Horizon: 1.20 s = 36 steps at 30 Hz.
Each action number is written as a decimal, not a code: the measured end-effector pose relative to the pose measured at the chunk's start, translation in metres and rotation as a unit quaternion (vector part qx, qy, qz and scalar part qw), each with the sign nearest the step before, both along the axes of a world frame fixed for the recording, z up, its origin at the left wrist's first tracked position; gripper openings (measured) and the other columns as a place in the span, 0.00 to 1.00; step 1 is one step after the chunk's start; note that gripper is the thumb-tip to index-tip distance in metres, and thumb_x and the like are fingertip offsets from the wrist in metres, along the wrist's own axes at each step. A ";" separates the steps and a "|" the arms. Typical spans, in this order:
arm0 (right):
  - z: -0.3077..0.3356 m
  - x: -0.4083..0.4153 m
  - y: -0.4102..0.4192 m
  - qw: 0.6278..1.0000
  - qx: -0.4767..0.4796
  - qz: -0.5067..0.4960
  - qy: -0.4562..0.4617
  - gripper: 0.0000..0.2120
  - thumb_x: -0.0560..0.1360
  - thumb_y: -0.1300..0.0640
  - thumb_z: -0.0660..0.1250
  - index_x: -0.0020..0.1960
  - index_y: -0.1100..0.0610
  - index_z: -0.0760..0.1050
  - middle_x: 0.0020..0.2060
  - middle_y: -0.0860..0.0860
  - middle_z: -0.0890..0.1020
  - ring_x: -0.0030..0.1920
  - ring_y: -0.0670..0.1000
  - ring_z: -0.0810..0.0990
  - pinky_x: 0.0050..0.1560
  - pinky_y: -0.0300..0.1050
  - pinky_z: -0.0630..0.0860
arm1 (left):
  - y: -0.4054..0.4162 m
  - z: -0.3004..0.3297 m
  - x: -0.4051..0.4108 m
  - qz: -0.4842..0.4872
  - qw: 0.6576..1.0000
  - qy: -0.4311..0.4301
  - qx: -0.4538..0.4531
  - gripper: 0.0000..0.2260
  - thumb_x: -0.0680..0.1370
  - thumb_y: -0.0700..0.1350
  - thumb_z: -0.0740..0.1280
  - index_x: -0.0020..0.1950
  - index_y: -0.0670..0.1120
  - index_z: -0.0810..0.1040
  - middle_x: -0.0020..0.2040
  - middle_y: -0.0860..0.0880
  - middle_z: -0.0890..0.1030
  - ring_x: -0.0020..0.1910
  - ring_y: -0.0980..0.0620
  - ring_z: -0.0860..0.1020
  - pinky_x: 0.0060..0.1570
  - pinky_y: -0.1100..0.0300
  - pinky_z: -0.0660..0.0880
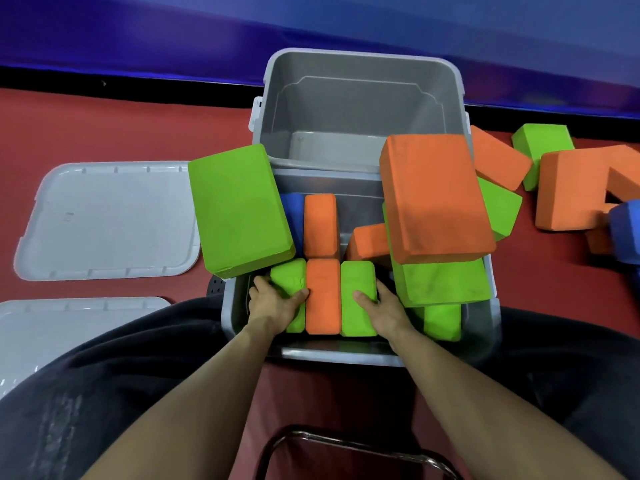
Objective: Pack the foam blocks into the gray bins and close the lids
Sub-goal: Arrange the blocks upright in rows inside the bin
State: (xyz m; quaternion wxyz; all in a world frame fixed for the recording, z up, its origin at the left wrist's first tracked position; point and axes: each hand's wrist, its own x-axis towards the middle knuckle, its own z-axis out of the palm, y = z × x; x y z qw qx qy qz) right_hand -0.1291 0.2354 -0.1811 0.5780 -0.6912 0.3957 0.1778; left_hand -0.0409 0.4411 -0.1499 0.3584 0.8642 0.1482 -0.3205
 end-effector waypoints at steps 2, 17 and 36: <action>-0.005 0.000 -0.001 1.000 -0.007 0.000 0.009 0.29 0.75 0.41 0.72 0.73 0.45 0.70 0.60 0.48 0.83 0.58 0.53 0.82 0.62 0.56 0.80 | -0.002 0.000 -0.001 0.007 1.000 -0.001 0.001 0.42 0.71 0.58 0.78 0.72 0.41 0.59 0.73 0.39 0.63 0.73 0.39 0.65 0.73 0.46 0.63; 0.043 0.066 0.020 0.836 -0.350 0.413 -0.093 0.28 0.86 0.49 0.53 0.83 0.47 0.49 0.82 0.42 0.44 0.82 0.49 0.39 0.81 0.51 0.39 | -0.029 -0.006 -0.006 -0.009 0.996 0.016 0.082 0.62 0.64 0.66 0.78 0.81 0.45 0.42 0.79 0.41 0.55 0.79 0.41 0.56 0.76 0.43 0.56; 0.028 0.072 0.013 0.884 -0.348 0.300 -0.090 0.26 0.82 0.46 0.61 0.77 0.53 0.66 0.79 0.50 0.62 0.77 0.55 0.62 0.77 0.51 0.61 | -0.032 -0.011 -0.001 -0.002 0.999 0.019 0.031 0.61 0.63 0.59 0.82 0.81 0.46 0.42 0.79 0.42 0.54 0.78 0.41 0.55 0.76 0.42 0.57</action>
